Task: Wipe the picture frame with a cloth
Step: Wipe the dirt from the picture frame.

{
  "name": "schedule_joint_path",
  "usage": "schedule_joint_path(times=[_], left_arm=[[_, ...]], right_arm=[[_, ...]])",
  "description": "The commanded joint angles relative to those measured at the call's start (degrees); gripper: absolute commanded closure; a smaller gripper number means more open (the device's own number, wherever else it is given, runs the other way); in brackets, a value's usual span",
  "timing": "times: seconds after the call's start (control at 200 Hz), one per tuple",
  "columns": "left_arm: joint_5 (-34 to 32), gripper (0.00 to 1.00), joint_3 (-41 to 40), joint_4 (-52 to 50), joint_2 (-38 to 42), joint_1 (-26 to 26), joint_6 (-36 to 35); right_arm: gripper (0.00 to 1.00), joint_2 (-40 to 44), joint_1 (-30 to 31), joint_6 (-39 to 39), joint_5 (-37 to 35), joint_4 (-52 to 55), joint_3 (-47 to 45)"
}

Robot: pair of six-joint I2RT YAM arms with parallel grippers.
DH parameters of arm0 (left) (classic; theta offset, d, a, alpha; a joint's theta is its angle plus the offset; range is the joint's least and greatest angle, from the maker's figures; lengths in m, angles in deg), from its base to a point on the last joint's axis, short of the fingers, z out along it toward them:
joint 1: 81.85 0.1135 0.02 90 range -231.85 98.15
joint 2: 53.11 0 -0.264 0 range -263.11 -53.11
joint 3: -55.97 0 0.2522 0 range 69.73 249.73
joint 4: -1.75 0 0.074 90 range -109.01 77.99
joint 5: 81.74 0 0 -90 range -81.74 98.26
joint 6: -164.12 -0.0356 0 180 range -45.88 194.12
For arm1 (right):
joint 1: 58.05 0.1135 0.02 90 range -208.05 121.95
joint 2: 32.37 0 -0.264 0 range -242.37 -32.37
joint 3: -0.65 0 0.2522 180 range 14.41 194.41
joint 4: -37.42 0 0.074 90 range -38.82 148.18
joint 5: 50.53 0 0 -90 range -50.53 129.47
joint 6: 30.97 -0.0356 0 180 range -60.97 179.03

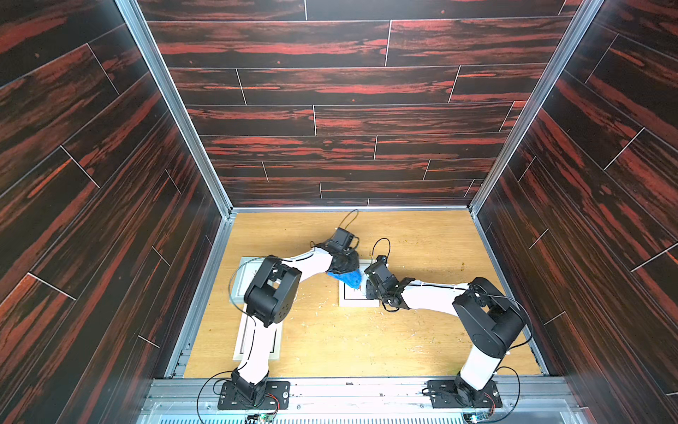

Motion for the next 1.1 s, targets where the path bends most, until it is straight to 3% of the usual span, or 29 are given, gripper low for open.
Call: schedule_joint_path(times=[0.0,0.21,0.376,0.516,0.726,0.942,1.097], left_arm=[[0.2,0.96,1.3,-5.1,-1.4,-0.7,0.4],[-3.7,0.96,-9.4,-8.5,8.3,2.2,-3.3],[4.6,0.95,-19.4,-0.7,13.9,-1.6,1.1],[4.4,0.96,-20.0,0.8,12.8,-2.5,3.5],[-1.2,0.96,-12.1,-8.6,11.7,1.9,-2.2],[3.1,0.95,-21.5,-5.4,17.3,-2.4,1.1],[6.7,0.96,-23.4,-2.7,16.1,-0.8,0.7]], right_arm=[[1.00,-0.2,0.0,0.8,-1.4,3.6,0.0],[1.00,-0.5,0.0,0.4,-1.4,3.0,-0.7],[1.00,-0.8,0.0,0.7,-1.5,2.9,-0.3],[1.00,-0.8,0.0,0.6,-1.5,3.0,-0.2],[1.00,-0.4,-0.1,0.3,-1.5,3.0,-0.7],[1.00,-1.8,-0.2,0.1,-1.8,2.8,-0.1],[1.00,-1.2,-0.2,0.3,-1.7,2.3,-0.5]])
